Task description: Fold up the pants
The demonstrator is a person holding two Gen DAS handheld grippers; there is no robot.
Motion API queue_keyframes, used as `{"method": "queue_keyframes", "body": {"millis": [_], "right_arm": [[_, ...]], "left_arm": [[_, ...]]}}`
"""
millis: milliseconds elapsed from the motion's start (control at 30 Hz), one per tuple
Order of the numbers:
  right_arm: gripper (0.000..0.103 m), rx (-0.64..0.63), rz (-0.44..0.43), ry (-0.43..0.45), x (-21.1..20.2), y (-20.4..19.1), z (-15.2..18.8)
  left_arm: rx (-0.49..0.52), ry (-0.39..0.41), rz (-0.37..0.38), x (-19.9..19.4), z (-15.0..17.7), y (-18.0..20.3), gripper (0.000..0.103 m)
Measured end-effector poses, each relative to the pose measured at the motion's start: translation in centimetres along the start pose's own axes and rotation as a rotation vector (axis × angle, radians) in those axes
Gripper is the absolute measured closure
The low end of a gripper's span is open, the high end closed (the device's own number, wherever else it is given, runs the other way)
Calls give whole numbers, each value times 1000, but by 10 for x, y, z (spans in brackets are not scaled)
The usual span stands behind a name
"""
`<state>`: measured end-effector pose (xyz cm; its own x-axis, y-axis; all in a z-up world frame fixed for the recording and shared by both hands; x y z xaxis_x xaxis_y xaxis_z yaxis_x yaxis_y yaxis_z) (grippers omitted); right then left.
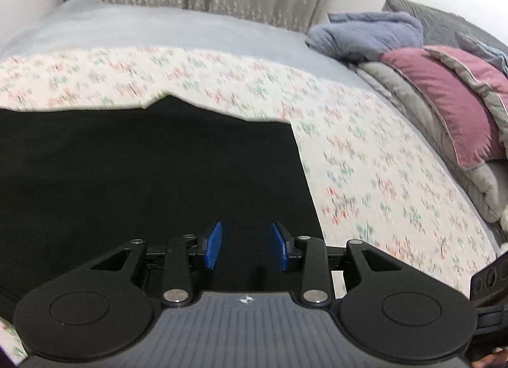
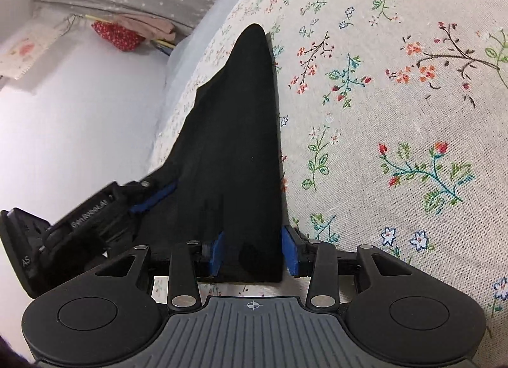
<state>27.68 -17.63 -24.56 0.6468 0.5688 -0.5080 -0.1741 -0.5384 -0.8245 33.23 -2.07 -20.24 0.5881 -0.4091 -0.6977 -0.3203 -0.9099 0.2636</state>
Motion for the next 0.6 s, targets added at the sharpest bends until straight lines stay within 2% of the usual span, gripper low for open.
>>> {"method": "queue_keyframes", "body": {"millis": [133, 367, 600], "right_arm": [[66, -22, -13, 24, 1, -3, 4], [70, -2, -42, 43, 7, -5, 1], [67, 123, -149, 87, 7, -4, -6]], "left_arm": [[-87, -64, 42, 11, 19, -6, 62], [-121, -70, 42, 8, 31, -7, 63], [-156, -80, 54, 8, 32, -10, 63]]}}
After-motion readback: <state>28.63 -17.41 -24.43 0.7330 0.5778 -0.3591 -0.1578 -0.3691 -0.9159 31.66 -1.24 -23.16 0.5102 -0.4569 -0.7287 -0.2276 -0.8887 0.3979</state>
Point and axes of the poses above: each gripper's, at about its wrist camera, not at the fingertips, and x roughly the way its jaws point, y to its right, z to its underside, the point moved 10 cm from there along x, roughly the way its jaws point, and after that the axes turned 1 degree about z, right-handed, at the moved point
